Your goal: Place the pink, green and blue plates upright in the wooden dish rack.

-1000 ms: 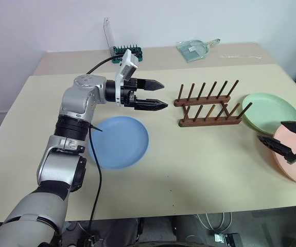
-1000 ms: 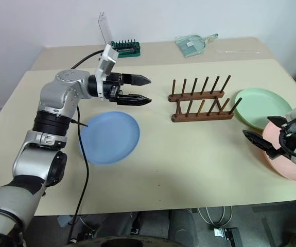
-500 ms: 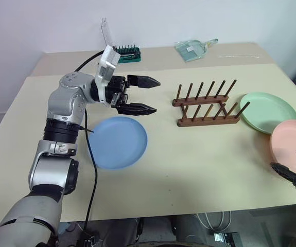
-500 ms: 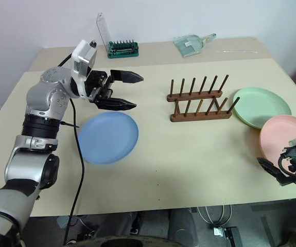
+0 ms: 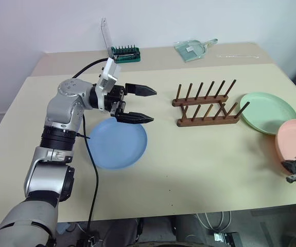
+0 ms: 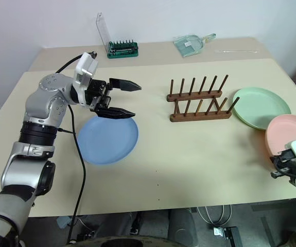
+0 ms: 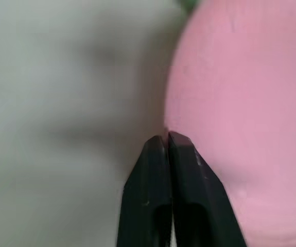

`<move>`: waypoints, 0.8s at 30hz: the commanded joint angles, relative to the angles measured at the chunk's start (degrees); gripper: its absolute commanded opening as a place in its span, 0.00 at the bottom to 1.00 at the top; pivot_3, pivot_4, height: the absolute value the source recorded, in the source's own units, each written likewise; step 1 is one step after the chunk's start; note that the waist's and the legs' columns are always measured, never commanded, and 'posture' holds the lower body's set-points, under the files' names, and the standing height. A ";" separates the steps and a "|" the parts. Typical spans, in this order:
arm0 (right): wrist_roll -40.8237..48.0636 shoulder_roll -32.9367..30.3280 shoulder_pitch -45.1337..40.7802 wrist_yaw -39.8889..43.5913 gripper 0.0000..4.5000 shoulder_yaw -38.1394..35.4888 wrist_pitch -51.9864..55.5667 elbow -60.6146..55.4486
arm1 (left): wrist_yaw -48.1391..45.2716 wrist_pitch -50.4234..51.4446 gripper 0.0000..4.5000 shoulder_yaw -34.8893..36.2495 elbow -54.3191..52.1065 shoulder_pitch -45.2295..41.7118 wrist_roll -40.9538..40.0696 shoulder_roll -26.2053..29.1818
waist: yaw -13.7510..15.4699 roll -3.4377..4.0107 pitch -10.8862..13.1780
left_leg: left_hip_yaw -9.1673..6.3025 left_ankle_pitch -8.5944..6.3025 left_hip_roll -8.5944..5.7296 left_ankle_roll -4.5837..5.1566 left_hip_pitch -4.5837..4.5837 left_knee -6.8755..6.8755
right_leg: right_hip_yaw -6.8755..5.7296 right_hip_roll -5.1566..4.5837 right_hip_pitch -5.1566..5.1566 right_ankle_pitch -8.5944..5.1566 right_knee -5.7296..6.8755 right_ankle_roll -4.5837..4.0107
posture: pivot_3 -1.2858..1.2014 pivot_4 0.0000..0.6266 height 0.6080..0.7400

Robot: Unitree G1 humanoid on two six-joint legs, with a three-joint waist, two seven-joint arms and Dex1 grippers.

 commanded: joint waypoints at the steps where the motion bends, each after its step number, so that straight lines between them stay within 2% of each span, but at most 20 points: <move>1: -0.73 0.32 0.19 -0.56 0.01 -0.36 -0.37 -1.97 | -0.02 -0.76 1.00 0.50 0.74 -1.97 -0.33 0.35 | 0.09 0.01 -0.01 | 0.00 0.01 0.00 -0.01 0.00 0.00 | 0.00 0.00 0.00 0.00 0.00 0.00 | 0.52 0.24 1.00; 5: 0.92 -1.15 -1.86 -0.22 0.01 -3.88 1.24 -4.07 | 0.06 -1.44 1.00 0.28 1.82 -2.51 0.08 0.22 | 0.05 0.00 0.00 | 0.01 0.00 -0.01 -0.01 -0.01 0.01 | 0.00 -0.02 0.01 0.00 -0.01 0.00 | 0.52 0.24 1.00; 9: 5.82 -5.84 -10.87 0.62 0.01 -10.37 5.24 -4.10 | 0.35 -1.55 1.00 0.61 2.75 -3.19 -0.12 0.18 | -0.36 0.08 -0.03 | 0.06 -0.03 -0.01 0.05 -0.01 0.01 | 0.03 -0.02 -0.01 0.01 -0.01 0.00 | 0.52 0.24 1.00; 12: 8.73 -8.84 -16.71 1.93 0.01 -12.00 7.33 -3.48 | 0.45 -1.98 1.00 0.60 3.13 -3.39 -0.07 0.06 | -0.38 0.11 -0.04 | 0.04 -0.03 0.00 0.06 0.01 -0.03 | 0.02 -0.01 -0.02 0.01 0.00 -0.01 | 0.52 0.24 1.00; 14: 21.00 -7.21 -30.45 -1.31 0.01 -14.12 12.26 -2.21 | 0.71 -1.78 1.00 0.80 2.90 -3.32 -0.42 -0.12 | -0.61 -0.03 0.03 | -0.01 -0.01 0.10 0.02 0.01 -0.07 | -0.04 0.06 -0.02 0.02 -0.01 -0.04 | 0.52 0.24 1.00; 17: 31.50 -6.29 -43.04 -3.38 0.01 -15.44 16.67 1.50 | 0.99 -1.54 1.00 0.97 2.43 -2.99 -0.72 -0.23 | -0.53 -0.08 0.06 | 0.03 0.01 0.11 -0.01 -0.05 -0.05 | -0.02 0.04 -0.04 0.08 -0.08 -0.10 | 0.52 0.24 1.00; 19: 45.37 -6.22 -55.89 -1.11 0.01 -14.03 23.04 12.57 | 1.00 -0.40 1.00 1.81 2.29 -3.06 -1.83 -0.18 | -0.66 -0.07 0.06 | 0.04 0.01 0.10 -0.01 -0.08 -0.03 | -0.02 0.02 -0.06 0.08 -0.09 -0.10 | 0.52 0.24 1.00; 20: 49.20 -6.25 -59.77 -0.61 0.01 -13.37 25.42 16.47 | 0.99 0.09 1.00 2.05 2.28 -3.13 -2.23 -0.12 | -0.80 -0.07 0.06 | 0.07 0.01 0.06 0.00 -0.08 -0.01 | -0.01 -0.02 -0.04 0.11 -0.13 -0.13 | 0.52 0.24 1.00; 24: 49.67 -7.81 -67.17 3.67 0.01 -8.26 27.18 30.04 | 1.39 -0.25 1.00 1.95 1.67 -2.93 -2.12 0.07 | -0.66 -0.10 0.06 | -0.05 -0.08 0.08 0.15 -0.08 -0.09 | -0.10 -0.01 -0.05 0.11 -0.12 -0.16 | 0.52 0.24 1.00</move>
